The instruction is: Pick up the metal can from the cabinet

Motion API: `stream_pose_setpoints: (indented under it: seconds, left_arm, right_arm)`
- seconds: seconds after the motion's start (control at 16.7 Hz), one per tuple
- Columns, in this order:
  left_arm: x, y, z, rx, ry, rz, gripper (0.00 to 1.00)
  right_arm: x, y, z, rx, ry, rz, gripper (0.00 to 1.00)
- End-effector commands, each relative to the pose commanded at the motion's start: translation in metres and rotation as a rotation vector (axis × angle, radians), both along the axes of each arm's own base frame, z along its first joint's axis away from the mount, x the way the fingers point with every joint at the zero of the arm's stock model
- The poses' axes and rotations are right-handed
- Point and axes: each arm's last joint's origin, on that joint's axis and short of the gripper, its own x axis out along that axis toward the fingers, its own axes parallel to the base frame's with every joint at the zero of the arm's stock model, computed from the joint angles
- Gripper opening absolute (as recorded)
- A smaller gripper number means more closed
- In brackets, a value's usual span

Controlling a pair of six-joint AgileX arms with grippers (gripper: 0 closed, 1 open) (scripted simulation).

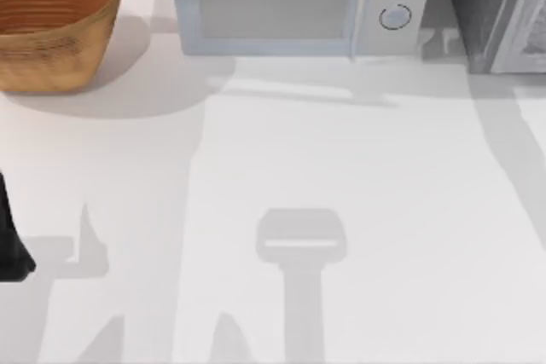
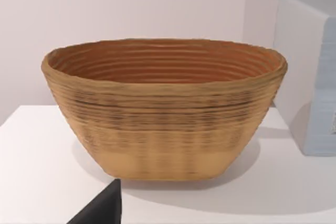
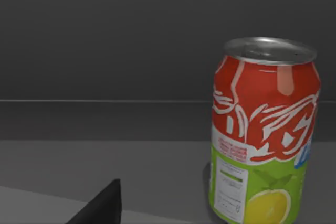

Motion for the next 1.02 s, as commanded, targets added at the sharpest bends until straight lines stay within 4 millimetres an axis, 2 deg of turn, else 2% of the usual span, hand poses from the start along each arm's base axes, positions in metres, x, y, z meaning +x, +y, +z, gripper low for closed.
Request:
stream_pose_setpoints:
  seconds: [0.24, 0.66, 0.9, 1.02]
  left_arm:
    - [0.000, 0.000, 0.000, 0.000, 0.000, 0.000, 1.00]
    - [0.000, 0.000, 0.000, 0.000, 0.000, 0.000, 1.00]
    - [0.000, 0.000, 0.000, 0.000, 0.000, 0.000, 1.00]
    - [0.000, 0.000, 0.000, 0.000, 0.000, 0.000, 1.00]
  right_arm:
    - [0.003, 0.001, 0.002, 0.000, -0.002, 0.001, 1.00]
    - [0.059, 0.000, 0.001, 0.000, 0.001, 0.000, 1.00]
    - [0.060, 0.000, 0.001, 0.000, 0.000, 0.000, 1.00]
    - [0.060, 0.000, 0.001, 0.000, 0.000, 0.000, 0.85]
